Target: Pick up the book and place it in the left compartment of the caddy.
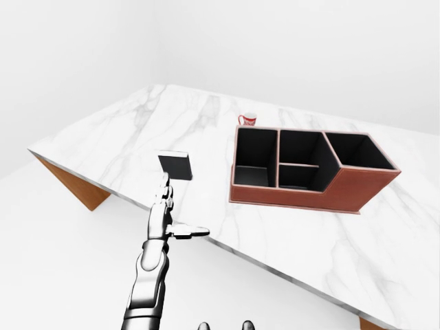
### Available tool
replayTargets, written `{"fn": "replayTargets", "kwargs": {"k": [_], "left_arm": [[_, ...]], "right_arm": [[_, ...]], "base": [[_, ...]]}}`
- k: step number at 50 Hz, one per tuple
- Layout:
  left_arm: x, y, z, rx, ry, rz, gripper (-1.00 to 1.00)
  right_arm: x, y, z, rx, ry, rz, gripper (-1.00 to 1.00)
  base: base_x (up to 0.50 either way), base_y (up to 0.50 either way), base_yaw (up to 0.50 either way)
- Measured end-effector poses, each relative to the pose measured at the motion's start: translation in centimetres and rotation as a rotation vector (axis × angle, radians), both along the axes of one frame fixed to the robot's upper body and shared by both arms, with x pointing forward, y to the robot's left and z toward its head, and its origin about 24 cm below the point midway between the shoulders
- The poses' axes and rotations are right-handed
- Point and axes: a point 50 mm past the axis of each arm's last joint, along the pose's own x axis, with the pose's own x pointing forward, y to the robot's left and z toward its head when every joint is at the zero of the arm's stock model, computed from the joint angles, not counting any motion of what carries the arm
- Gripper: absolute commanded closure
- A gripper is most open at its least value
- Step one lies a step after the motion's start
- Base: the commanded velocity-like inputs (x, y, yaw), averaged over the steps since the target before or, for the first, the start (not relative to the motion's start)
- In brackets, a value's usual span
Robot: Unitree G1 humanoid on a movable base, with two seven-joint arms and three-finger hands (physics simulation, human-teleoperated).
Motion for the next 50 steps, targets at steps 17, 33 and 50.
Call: {"fn": "replayTargets", "kwargs": {"k": [17,33,50], "left_arm": [[-0.19,-0.16,0.33,0.001,-0.015,-0.003,-1.00],[-0.14,-0.09,0.36,0.001,-0.016,0.000,-1.00],[-0.10,-0.06,0.29,0.000,-0.013,0.000,-1.00]], "right_arm": [[-0.06,0.06,0.04,-0.006,0.003,-0.003,-1.00],[0.03,0.12,0.00,-0.014,0.008,0.001,-1.00],[0.02,0.10,-0.01,-0.011,0.005,0.004,-1.00]], "base": [[0.27,-0.04,0.00],[0.20,0.10,0.00],[0.20,0.10,0.00]]}}
